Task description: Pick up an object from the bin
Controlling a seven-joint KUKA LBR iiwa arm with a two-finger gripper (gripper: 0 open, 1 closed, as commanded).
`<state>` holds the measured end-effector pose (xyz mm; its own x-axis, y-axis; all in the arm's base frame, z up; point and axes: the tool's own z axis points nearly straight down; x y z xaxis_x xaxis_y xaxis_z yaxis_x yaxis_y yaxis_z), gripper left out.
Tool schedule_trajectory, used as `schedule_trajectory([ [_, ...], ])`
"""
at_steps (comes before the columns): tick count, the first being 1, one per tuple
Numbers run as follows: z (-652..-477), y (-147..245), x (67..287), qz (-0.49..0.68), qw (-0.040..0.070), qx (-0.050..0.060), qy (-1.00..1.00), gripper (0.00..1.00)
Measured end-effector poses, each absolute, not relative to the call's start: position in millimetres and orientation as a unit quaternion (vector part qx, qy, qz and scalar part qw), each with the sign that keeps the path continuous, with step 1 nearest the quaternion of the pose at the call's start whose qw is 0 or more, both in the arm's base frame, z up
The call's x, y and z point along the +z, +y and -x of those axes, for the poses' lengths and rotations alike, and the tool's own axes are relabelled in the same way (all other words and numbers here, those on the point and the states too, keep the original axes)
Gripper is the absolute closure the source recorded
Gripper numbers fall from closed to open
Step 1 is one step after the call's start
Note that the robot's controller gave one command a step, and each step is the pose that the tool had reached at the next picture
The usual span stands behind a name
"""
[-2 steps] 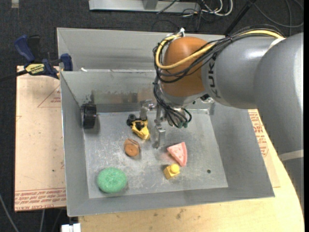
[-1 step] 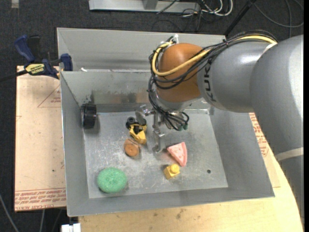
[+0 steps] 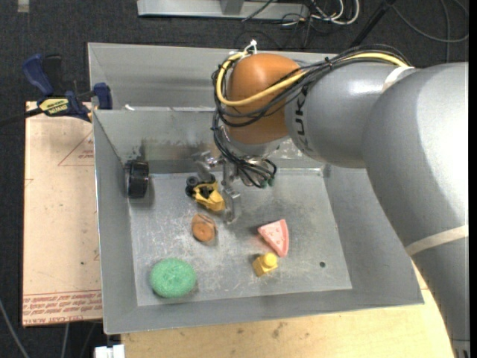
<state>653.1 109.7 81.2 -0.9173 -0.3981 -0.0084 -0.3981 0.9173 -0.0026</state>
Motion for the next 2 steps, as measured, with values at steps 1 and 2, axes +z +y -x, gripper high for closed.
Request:
schedule_trajectory([
  [1, -629.5, 104.2, 79.4, 0.305, 0.009, 0.001, 0.952, 1.00],
  [2, -629.5, 104.2, 79.4, 0.304, 0.009, 0.001, 0.952, 1.00],
])
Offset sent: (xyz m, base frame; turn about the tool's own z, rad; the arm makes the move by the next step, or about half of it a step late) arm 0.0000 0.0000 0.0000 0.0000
